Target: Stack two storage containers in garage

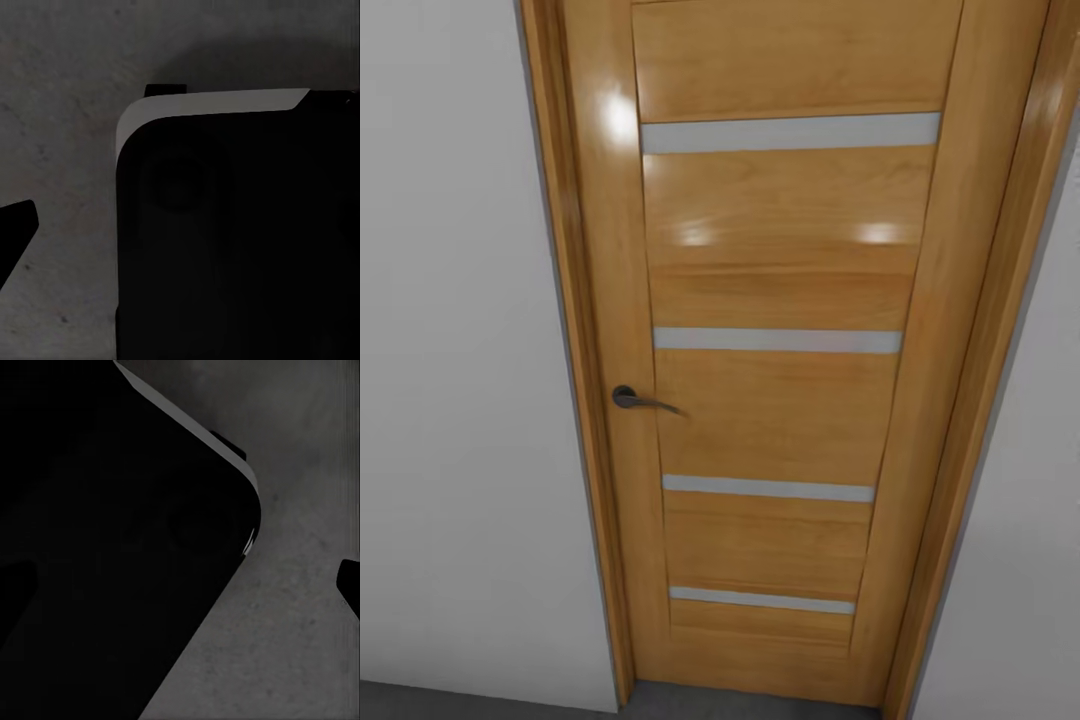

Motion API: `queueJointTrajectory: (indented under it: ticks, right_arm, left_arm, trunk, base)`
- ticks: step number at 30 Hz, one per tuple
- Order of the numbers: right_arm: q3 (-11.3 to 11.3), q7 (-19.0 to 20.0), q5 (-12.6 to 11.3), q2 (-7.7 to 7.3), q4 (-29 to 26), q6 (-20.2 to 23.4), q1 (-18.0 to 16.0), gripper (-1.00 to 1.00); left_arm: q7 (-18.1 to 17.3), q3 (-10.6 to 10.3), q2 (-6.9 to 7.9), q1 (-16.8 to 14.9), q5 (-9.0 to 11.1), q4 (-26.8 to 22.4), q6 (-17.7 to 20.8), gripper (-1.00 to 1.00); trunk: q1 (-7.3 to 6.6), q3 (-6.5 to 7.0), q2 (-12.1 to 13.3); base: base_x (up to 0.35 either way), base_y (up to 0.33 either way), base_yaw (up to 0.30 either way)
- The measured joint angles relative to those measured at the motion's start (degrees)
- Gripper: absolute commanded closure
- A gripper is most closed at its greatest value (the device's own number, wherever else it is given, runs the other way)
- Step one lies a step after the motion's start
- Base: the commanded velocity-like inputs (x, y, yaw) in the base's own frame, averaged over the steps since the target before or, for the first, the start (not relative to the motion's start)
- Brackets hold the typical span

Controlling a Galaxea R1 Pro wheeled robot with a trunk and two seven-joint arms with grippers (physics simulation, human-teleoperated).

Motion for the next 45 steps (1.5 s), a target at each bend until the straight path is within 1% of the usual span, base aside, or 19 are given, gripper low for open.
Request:
queueJointTrajectory:
  ticks: [4, 12, 20, 25, 32, 45]
  right_arm:
    - [0.0, 0.0, 0.0, 0.00, 0.0, 0.0, 0.0, -1.00]
    - [0.0, 0.0, -0.3, 0.00, 0.0, 0.0, 0.0, -1.00]
    - [0.0, 0.0, -0.5, 0.00, 0.0, 0.0, 0.0, -1.00]
    - [-0.1, 0.0, -0.7, 0.06, 0.0, 0.0, 0.0, -1.00]
    - [-0.1, 0.0, -0.8, 0.09, 0.0, 0.0, 0.0, -1.00]
    - [0.0, 0.0, -0.8, 0.09, 0.0, 0.1, 0.0, -1.00]
  left_arm:
    - [0.0, 0.0, 0.00, 0.0, 0.0, 0.0, 0.0, -1.00]
    - [0.0, 0.0, 0.00, 0.0, 0.0, 0.0, 0.0, -1.00]
    - [-0.1, -0.2, 0.00, 0.0, -0.1, 0.0, 0.0, -1.00]
    - [0.0, -0.1, 0.00, 0.0, -0.1, 0.0, 0.0, -1.00]
    - [0.0, 0.0, 0.00, 0.0, -0.1, 0.0, 0.0, -1.00]
    - [0.0, 0.0, 0.00, 0.0, 0.0, 0.0, 0.0, -1.00]
  trunk:
    - [0.00, 0.00, 0.0]
    - [0.01, 0.00, 0.0]
    - [0.00, 0.00, 0.0]
    - [0.01, 0.00, 0.0]
    - [0.01, 0.00, 0.0]
    - [0.01, 0.00, 0.0]
  base:
    - [0.087, -0.215, 0.000]
    - [0.011, -0.020, 0.000]
    - [0.126, -0.089, 0.000]
    - [0.023, -0.017, -0.008]
    - [0.003, -0.002, -0.109]
    - [0.000, 0.000, -0.004]
